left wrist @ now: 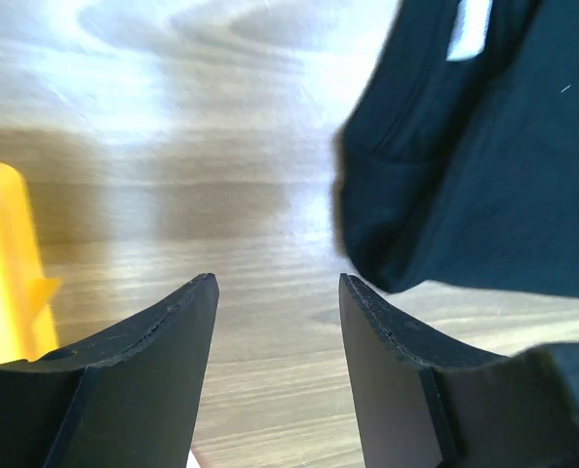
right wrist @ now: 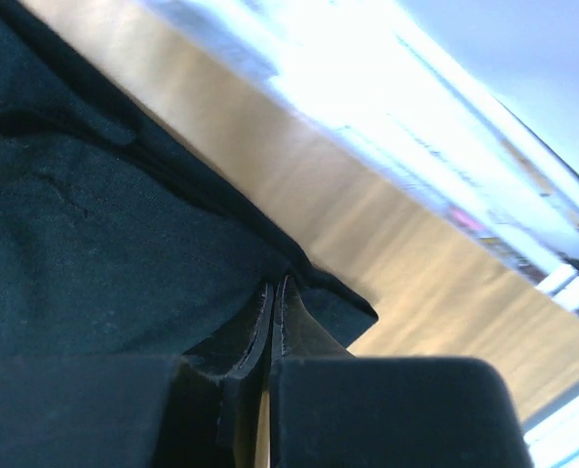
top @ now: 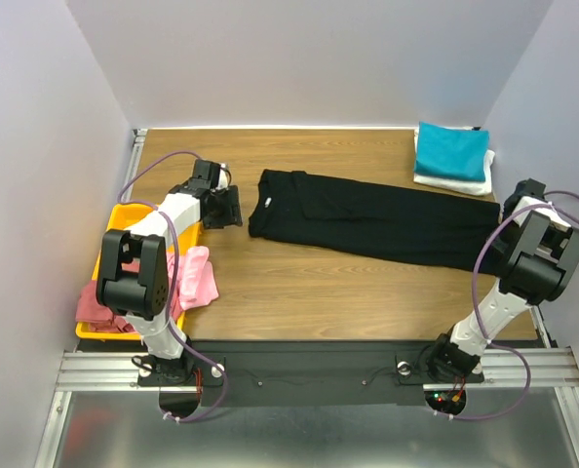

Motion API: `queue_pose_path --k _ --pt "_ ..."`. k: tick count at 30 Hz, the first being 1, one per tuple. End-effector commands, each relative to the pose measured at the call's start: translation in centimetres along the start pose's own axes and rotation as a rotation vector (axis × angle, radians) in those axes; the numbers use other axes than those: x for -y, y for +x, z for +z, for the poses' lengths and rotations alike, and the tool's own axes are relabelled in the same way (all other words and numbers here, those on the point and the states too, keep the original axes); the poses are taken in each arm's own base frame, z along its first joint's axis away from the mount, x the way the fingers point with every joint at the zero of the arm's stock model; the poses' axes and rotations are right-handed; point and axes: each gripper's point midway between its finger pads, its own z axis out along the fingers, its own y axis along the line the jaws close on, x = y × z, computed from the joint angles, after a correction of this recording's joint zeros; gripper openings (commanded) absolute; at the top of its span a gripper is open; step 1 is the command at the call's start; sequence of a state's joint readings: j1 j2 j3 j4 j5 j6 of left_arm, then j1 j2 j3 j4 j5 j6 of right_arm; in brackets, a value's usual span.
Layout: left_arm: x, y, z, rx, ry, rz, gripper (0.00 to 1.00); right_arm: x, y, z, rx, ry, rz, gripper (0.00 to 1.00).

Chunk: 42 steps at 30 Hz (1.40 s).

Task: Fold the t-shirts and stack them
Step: Fold the tshirt

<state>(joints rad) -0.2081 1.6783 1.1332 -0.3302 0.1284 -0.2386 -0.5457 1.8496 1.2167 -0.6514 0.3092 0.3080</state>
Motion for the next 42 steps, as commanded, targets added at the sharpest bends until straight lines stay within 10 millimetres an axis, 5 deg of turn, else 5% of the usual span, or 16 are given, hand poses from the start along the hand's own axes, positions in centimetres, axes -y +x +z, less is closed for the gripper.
queue_pose_path --k 1,10,22,32,38,42 --pt "2.4 -0.1 -1.4 0.049 0.095 0.045 0.64 3.7 0.5 1.0 -0.049 0.116 0.011 0.0" --pt "7.0 1.1 -0.7 0.092 0.206 0.136 0.64 3.6 1.0 0.8 -0.058 0.09 0.024 0.0" --pt "6.9 0.4 2.0 0.089 0.158 0.182 0.62 3.4 1.2 0.3 -0.056 0.062 0.031 0.0" --pt "7.1 2.0 2.5 0.053 0.182 0.2 0.48 3.4 1.0 0.0 -0.047 0.061 0.036 0.0" --pt "7.2 2.1 2.7 0.045 0.189 0.215 0.19 3.6 1.4 0.2 -0.056 0.072 0.032 0.01" --pt "6.8 2.2 2.6 0.029 0.175 0.247 0.11 3.7 1.1 0.2 -0.048 0.078 0.036 0.0"
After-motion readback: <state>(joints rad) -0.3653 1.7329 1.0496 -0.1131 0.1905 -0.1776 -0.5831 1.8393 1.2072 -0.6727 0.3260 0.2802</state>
